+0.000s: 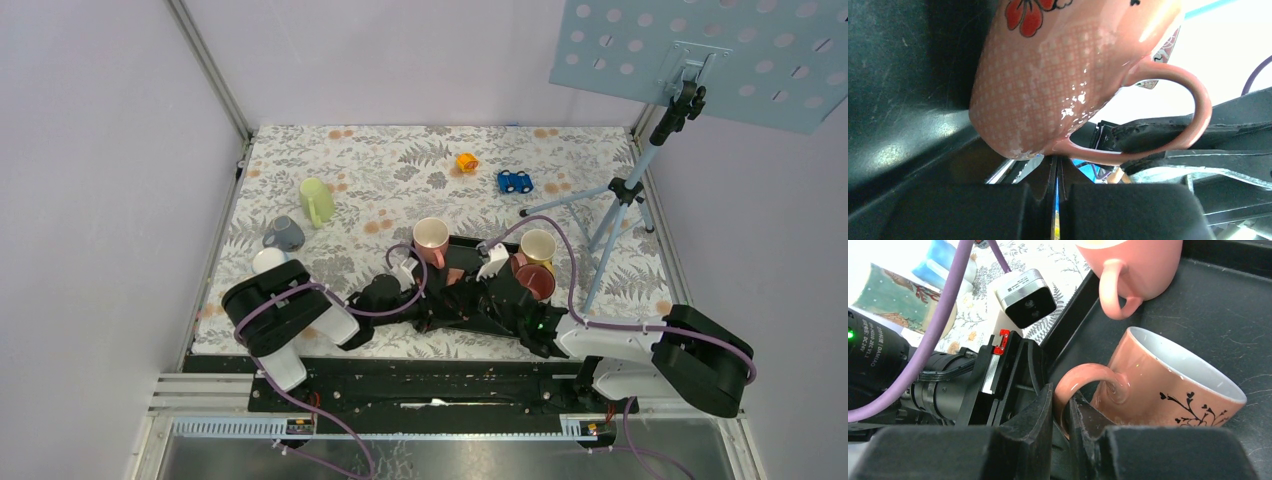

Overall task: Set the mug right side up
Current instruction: Place the cup on the tray.

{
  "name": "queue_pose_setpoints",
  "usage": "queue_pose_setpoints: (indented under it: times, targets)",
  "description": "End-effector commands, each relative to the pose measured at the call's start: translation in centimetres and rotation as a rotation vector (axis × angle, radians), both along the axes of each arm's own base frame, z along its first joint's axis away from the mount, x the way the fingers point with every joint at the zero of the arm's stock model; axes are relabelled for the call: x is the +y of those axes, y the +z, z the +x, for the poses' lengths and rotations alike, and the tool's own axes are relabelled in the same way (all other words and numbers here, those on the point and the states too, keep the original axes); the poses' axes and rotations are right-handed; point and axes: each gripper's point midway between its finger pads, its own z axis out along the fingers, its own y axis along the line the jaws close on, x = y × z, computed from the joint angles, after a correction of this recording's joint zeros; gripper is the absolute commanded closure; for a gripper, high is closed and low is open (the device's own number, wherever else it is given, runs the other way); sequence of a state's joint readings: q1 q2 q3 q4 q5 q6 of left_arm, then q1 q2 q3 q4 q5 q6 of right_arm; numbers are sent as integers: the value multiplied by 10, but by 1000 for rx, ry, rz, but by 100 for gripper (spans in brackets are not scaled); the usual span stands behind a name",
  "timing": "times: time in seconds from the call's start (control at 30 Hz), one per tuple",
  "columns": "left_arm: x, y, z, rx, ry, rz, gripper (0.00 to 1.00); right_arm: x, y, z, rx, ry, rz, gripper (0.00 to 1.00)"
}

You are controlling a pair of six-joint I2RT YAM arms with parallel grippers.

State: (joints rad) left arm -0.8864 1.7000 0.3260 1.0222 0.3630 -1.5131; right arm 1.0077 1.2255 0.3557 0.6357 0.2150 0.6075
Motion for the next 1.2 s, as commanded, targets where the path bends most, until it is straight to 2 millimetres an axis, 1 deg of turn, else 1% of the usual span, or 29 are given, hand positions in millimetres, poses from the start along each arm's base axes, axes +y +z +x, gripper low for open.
queue_pose_setpoints:
  times: [0.0, 0.23, 0.5, 0.77, 0.93, 1.03, 1.17]
  targets:
    - [6, 1, 6, -45, 37, 14, 100, 18, 34, -12, -26, 84, 124, 85]
    - [6, 0, 8, -50, 40, 27, 100, 18, 29, -20, -19, 108, 106, 89]
    - [7, -8, 8, -37, 38, 63, 100, 19, 18, -30, -30, 110, 56, 89]
    - [9, -12, 8, -40, 36, 101, 100, 16, 9, -33, -41, 97, 13, 87]
    - [11, -17, 8, -35, 38, 120, 100, 16, 1, -36, -54, 90, -33, 90]
    - [12, -19, 9, -33, 41, 129, 100, 16, -6, -38, -59, 86, -55, 90]
    - [12, -17, 12, -36, 48, 123, 100, 18, -10, -39, -69, 76, -71, 91]
